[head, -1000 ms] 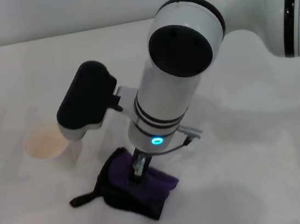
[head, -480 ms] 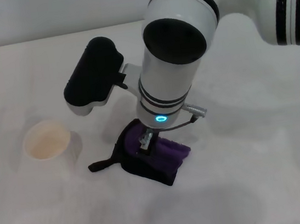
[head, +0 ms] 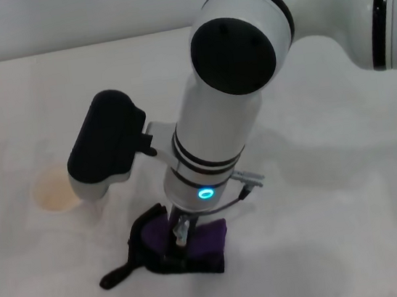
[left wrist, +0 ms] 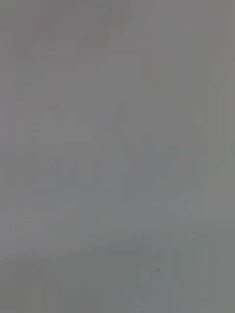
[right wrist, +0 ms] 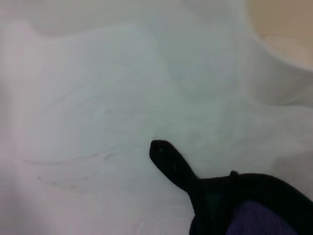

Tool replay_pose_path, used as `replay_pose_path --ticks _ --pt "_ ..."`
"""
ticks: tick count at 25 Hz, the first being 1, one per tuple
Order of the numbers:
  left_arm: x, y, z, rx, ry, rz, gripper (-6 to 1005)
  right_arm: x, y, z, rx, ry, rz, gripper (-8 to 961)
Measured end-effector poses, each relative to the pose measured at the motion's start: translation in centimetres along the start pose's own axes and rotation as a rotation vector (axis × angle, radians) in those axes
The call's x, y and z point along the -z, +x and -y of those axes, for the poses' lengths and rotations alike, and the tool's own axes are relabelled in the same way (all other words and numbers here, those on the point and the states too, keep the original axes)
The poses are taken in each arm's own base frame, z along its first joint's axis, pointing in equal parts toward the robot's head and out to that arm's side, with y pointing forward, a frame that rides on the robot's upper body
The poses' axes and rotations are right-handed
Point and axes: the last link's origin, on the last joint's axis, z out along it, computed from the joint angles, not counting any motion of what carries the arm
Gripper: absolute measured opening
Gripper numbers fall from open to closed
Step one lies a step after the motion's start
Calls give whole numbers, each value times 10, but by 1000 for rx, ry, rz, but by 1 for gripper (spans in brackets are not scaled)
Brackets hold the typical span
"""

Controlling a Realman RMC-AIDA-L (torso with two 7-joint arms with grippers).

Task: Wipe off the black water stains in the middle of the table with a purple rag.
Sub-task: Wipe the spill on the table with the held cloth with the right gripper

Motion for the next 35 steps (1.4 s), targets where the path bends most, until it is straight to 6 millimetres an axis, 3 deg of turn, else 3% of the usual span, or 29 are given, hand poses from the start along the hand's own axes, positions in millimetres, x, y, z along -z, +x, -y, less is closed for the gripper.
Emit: replay_pose_path --ticks 8,17,20,27,35 --pt "0 -1 -1 2 0 2 847 -2 6 -18 63 -122 -14 62" --pt "1 -4 0 3 7 22 846 2 10 36 -128 64 68 62" --pt "2 -4 1 1 9 24 846 3 15 43 -158 88 61 61" --pt "1 -3 2 -2 9 22 846 7 48 73 -314 188 -18 61" --pt "-1 -3 3 -5 9 24 846 20 86 91 -432 230 -70 60"
